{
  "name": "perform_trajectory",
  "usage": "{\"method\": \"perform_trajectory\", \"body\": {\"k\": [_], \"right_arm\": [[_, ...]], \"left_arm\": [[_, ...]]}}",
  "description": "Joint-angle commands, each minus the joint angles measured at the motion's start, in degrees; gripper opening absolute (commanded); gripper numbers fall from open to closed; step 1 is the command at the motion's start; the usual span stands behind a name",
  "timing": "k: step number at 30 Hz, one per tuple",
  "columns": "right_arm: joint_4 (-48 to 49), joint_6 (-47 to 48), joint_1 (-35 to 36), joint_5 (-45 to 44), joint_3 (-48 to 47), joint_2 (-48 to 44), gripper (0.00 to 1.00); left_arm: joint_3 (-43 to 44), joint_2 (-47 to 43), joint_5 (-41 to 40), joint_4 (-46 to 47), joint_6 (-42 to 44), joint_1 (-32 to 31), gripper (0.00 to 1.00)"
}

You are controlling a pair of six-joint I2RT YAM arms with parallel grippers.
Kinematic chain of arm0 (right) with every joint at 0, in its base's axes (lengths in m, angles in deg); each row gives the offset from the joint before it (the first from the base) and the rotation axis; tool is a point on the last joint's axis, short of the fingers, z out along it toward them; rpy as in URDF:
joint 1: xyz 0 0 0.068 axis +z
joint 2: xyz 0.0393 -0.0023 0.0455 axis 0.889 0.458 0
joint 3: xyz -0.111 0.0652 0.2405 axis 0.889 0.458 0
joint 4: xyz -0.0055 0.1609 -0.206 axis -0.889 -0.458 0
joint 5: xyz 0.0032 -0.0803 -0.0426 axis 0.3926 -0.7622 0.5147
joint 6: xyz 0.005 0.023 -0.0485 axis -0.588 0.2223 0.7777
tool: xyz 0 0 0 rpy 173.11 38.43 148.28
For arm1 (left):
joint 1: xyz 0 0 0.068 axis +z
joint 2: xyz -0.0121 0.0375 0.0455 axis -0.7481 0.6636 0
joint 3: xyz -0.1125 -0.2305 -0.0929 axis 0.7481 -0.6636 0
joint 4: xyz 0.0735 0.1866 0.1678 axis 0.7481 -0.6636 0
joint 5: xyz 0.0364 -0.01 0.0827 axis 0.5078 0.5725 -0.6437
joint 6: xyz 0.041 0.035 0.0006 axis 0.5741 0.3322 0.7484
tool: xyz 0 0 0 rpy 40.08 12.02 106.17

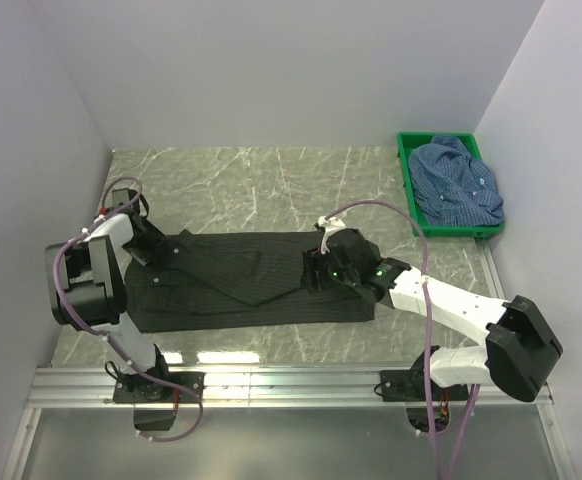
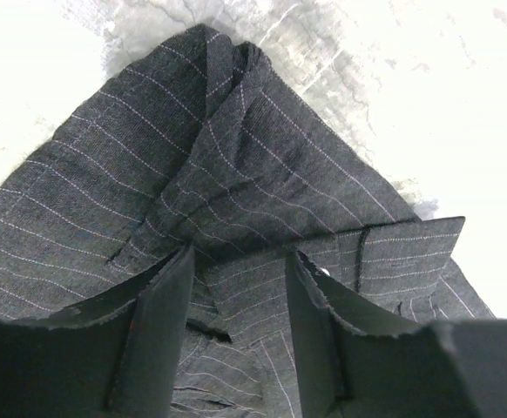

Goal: Fold and stack the long sleeve shirts
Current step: Fold the shirt

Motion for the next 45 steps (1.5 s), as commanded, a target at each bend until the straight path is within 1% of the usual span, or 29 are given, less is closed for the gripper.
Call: {"method": "perform_trajectory", "body": {"k": [1, 3, 5, 8, 15, 20, 31, 32, 35, 37, 38, 40, 41, 45], "right_arm": [[1.29, -0.59, 0.49, -3.30, 0.51, -1.93, 0.72], [0.94, -0.59, 0.49, -4.62, 0.59, -2.37, 0.73], [0.77, -0.76, 0.40, -5.15, 0.68, -2.99, 0.73], [0.41, -0.85, 0.49, -5.85, 0.59, -3.43, 0.73], [0.06, -0.85, 0.49, -6.12, 0.42, -3.60, 0.73], [-0.20, -0.85, 0.49, -6.03, 0.15, -3.43, 0.73], [-0.20, -1.02, 0.49, -6.12, 0.15, -3.60, 0.73], [-0.20, -0.94, 0.49, -6.12, 0.15, -3.60, 0.73], [-0.03, -1.20, 0.49, -5.94, 0.42, -3.60, 0.72], [-0.03, -1.11, 0.49, -5.94, 0.42, -3.69, 0.72], [-0.03, -1.20, 0.49, -5.94, 0.42, -3.69, 0.72], [-0.03, -1.03, 0.49, -5.86, 0.33, -3.78, 0.72], [0.06, -1.11, 0.49, -5.86, 0.33, -3.69, 0.72], [-0.37, -1.11, 0.49, -6.20, 0.33, -4.30, 0.72]], "left_arm": [[-2.68, -1.02, 2.42, -0.05, 0.13, -0.01, 0.51], [-3.03, -2.08, 2.42, 0.13, 0.30, -0.10, 0.47], [-3.12, -2.52, 2.24, -0.14, 0.65, -0.19, 0.41], [-3.74, -3.48, 2.59, -0.49, 0.92, -0.10, 0.38], [-4.62, -6.82, 1.89, -0.67, 1.62, -0.10, 0.38], [-5.06, -7.97, 3.47, 0.03, 2.32, -0.45, 0.38], [-5.14, -6.21, 4.62, 0.83, 2.24, -1.16, 0.37], [-4.97, -6.13, 4.36, 0.65, 2.15, -1.16, 0.35], [-4.88, -5.95, 4.00, 0.48, 2.15, -1.24, 0.19], [-4.97, -5.95, 3.56, 0.21, 2.06, -1.33, 0.13], [-5.23, -5.95, 3.65, 0.21, 2.06, -1.24, 0.09], [-5.15, -5.77, 3.48, -0.05, 2.24, -1.33, 0.05], [-4.88, -5.69, 3.56, -0.05, 2.33, -1.33, 0.01], [-3.13, -6.73, 2.25, -2.77, 1.63, -1.51, 0.01]]}}
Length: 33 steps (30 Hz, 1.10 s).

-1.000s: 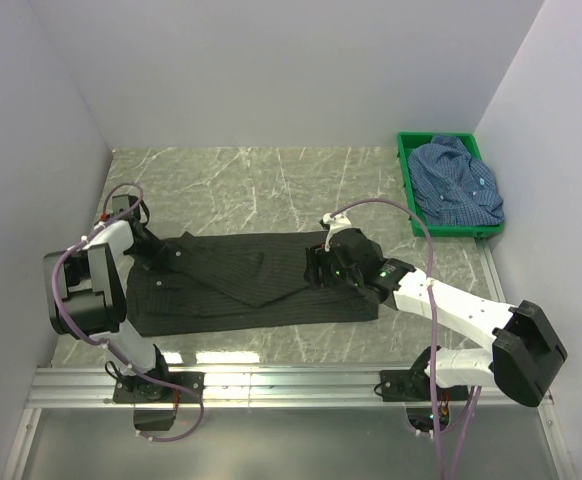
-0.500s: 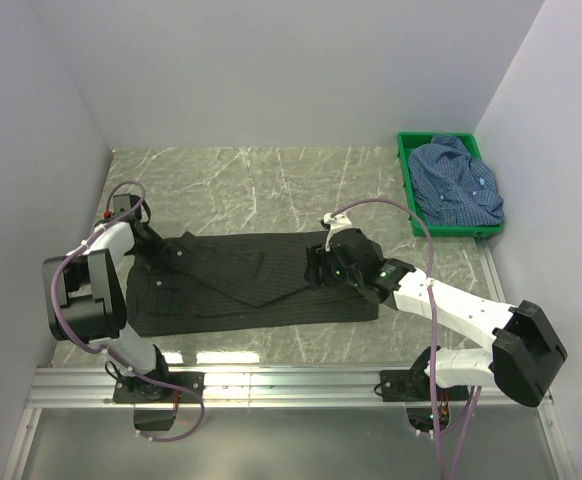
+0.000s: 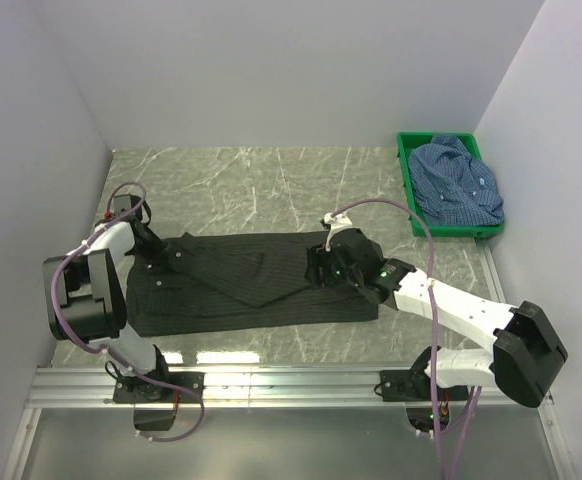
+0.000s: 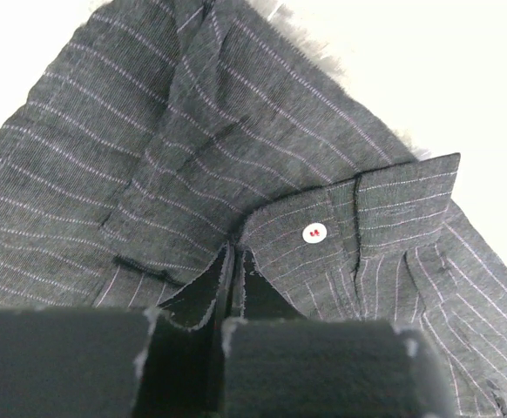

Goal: Fold and stack the long sleeve shirts
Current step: Fold the shirt

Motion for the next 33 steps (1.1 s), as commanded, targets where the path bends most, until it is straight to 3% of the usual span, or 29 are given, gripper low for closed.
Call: {"method": "perform_trajectory", "body": {"k": [1, 4, 8, 15, 24, 25, 27, 28, 29, 31, 33], "right_arm": [[-0.03, -0.52, 0.47, -1.38, 0.29, -2.49, 0.72], [-0.20, -0.52, 0.47, -2.17, 0.37, -3.37, 0.72], [-0.64, -0.87, 0.47, -2.96, -0.24, -3.20, 0.72], [-0.73, -1.49, 0.47, -3.05, -0.59, -2.67, 0.72], [-1.35, -3.86, 0.55, -2.00, -3.04, -0.83, 0.72], [-1.35, -4.47, 0.56, -1.64, -3.49, -0.39, 0.71], [0.14, -6.67, 0.38, 0.90, -4.54, 1.02, 0.70], [0.84, -7.55, 0.38, 2.39, -4.90, 1.63, 0.70], [2.68, -9.56, 0.38, 3.71, -5.25, 3.29, 0.69], [4.18, -11.15, 0.29, 8.10, -7.00, 5.14, 0.69], [6.29, -13.44, 0.29, 10.74, -8.58, 8.48, 0.68]], "left_arm": [[2.16, -2.95, -1.45, -3.34, -0.47, -0.44, 0.01], [4.27, -7.78, -7.58, -9.22, -3.46, -0.52, 0.01], [3.32, -12.98, -8.31, -14.24, -7.67, -0.53, 0.01], [-3.98, -15.63, -9.27, -12.33, -10.23, -0.44, 0.03], [-8.47, -17.45, -13.05, -9.06, -14.01, 1.23, 0.22], [-7.77, -18.43, -12.71, -8.98, -13.66, 1.58, 0.26], [-5.93, -20.97, -13.66, -10.03, -12.61, 1.59, 0.45], [-3.83, -21.68, -13.41, -10.38, -12.08, 1.67, 0.59], [-2.85, -22.30, -12.80, -11.16, -10.95, 1.33, 0.66], [-0.57, -23.80, -11.65, -11.26, -10.32, 0.10, 0.78], [0.06, -24.15, -9.54, -10.21, -10.84, -3.50, 0.79]]}}
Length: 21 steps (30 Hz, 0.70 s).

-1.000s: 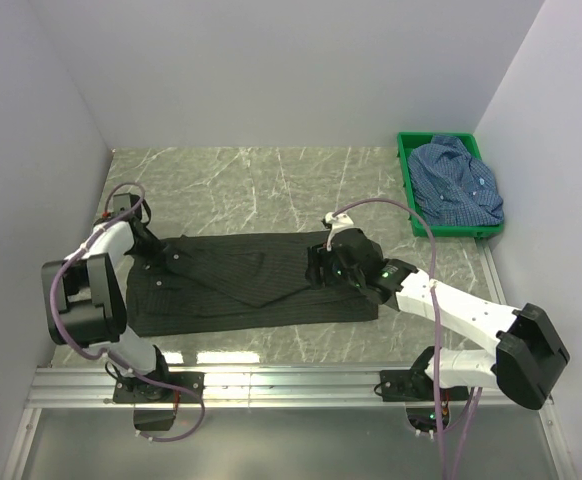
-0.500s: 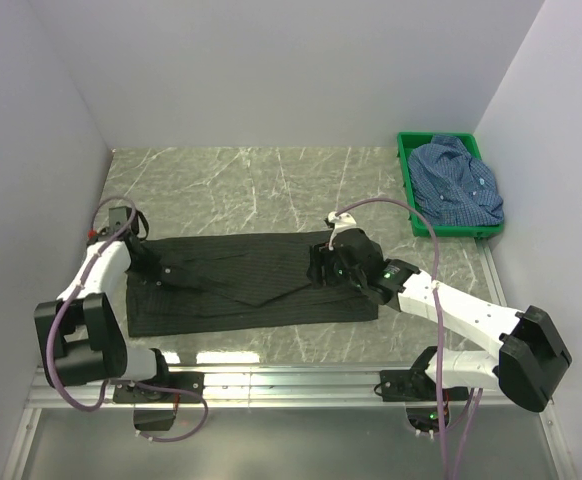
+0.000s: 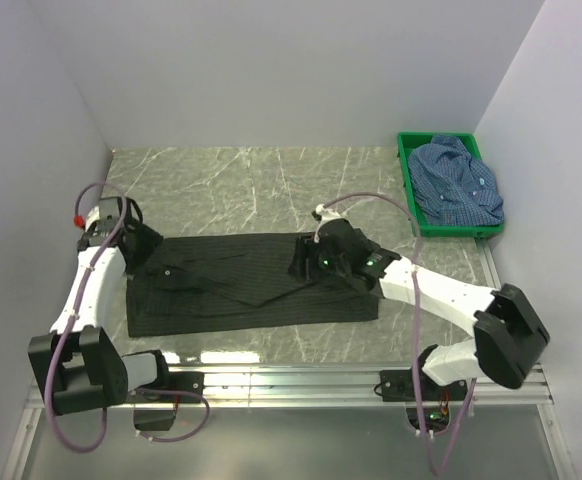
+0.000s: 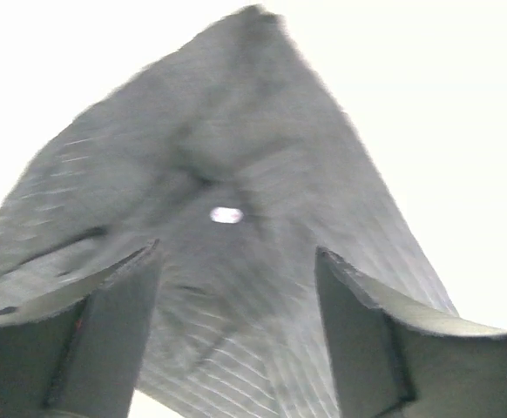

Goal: Fold and stack the long sleeve shirts
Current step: Fold the shirt

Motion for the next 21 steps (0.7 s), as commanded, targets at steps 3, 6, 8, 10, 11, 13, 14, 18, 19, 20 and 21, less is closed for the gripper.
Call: {"method": "perform_trajectory", "body": {"k": [3, 6, 8, 10, 11, 13, 14, 18, 19, 20, 21], "right_arm": [[9.61, -7.79, -0.39, 10.79, -4.26, 7.17, 0.68], [12.59, -9.46, -1.44, 14.57, -3.48, 11.30, 0.68], [15.66, -10.87, -3.37, 17.38, -2.08, 13.77, 0.68], [18.22, -12.36, -5.65, 19.49, 1.26, 15.17, 0.68], [20.06, -12.63, -8.19, 21.07, 2.32, 15.53, 0.68], [20.69, -12.46, -10.84, 21.26, 5.04, 15.71, 0.68], [20.17, -11.59, -13.28, 20.56, 5.66, 15.62, 0.68], [19.64, -11.22, -19.87, 20.21, 9.70, 15.88, 0.68], [19.73, -11.49, -21.38, 20.29, 10.23, 16.32, 0.68], [19.82, -11.58, -22.61, 20.29, 10.85, 16.58, 0.68], [19.56, -11.49, -24.63, 19.34, 11.46, 16.67, 0.68]], "left_arm": [[1.30, 0.08, 4.72, 7.36, -2.13, -8.88, 0.67], [-2.74, 5.69, 7.35, 12.65, -5.56, -10.30, 0.58], [-5.03, 9.31, 7.36, 15.74, -8.46, -10.13, 0.49], [-6.17, 13.80, 6.84, 18.11, -9.70, -10.04, 0.44], [-6.53, 14.77, 6.57, 18.82, -10.83, -10.04, 0.43], [-7.93, 16.09, 6.04, 19.79, -11.89, -9.69, 0.42], [-8.46, 16.09, 6.04, 20.49, -12.86, -9.17, 0.42], [-11.44, 14.52, 4.29, 20.14, -14.44, -7.58, 0.42], [-11.80, 14.25, 4.03, 19.71, -14.62, -6.45, 0.42], [-12.24, 13.90, 4.02, 19.44, -14.71, -5.91, 0.42], [-12.94, 13.03, 4.28, 19.35, -14.62, -5.30, 0.42]]}}
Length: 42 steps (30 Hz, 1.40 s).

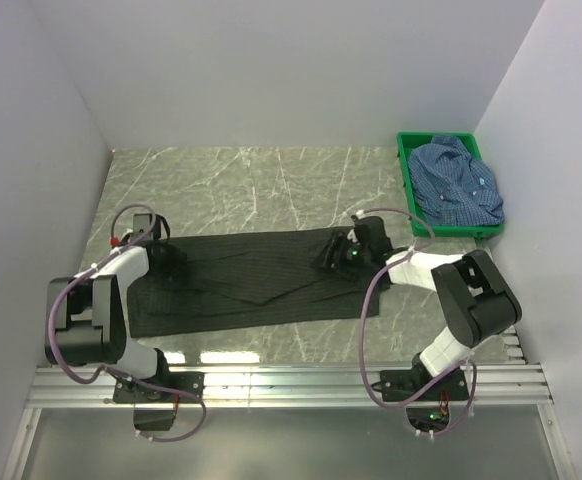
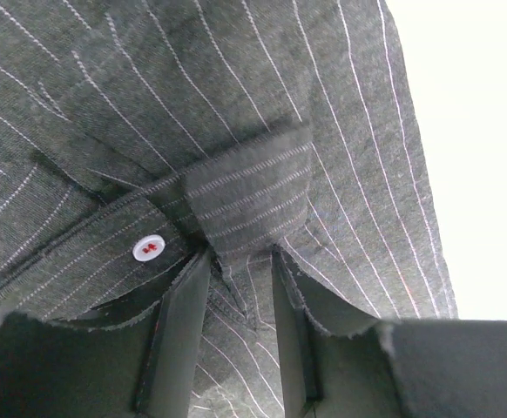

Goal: Fold and stack the long sleeve shirts
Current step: Fold the shirt

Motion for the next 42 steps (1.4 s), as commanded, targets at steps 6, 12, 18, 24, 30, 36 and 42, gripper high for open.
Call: {"method": "perform_trajectory", "body": {"k": [6, 12, 18, 24, 30, 36, 42], "right_arm": [[-7.86, 3.74, -5.46, -10.94, 1.70, -5.40, 0.68], [-14.90, 5.06, -3.36, -13.24, -0.15, -14.98, 0.68], [-13.33, 2.96, 7.18, -1.92, -5.07, -14.57, 0.67], [-13.84, 4.70, 17.46, 7.84, -16.57, -1.67, 0.66], [-18.68, 9.71, 20.46, 13.48, -26.34, 11.17, 0.66], [-25.54, 14.37, 20.38, 12.18, -27.40, 18.22, 0.66], [-25.10, 13.84, 13.88, 3.48, -20.46, 14.73, 0.66]], "left_arm": [[0.35, -6.03, -5.51, -6.38, 2.59, 3.90, 0.49], [6.24, -8.33, -4.12, -10.52, 10.59, 3.11, 0.59], [5.38, -10.09, -1.21, -9.83, 13.50, 0.73, 0.57], [5.19, -5.53, -2.09, -9.30, 14.64, 0.65, 0.51], [5.28, -1.13, -3.06, -9.38, 13.50, 0.73, 0.49], [5.20, 2.83, -3.32, -9.83, 11.48, 1.43, 0.47], [4.76, 2.31, -3.50, -10.97, 10.68, 3.54, 0.46]]}}
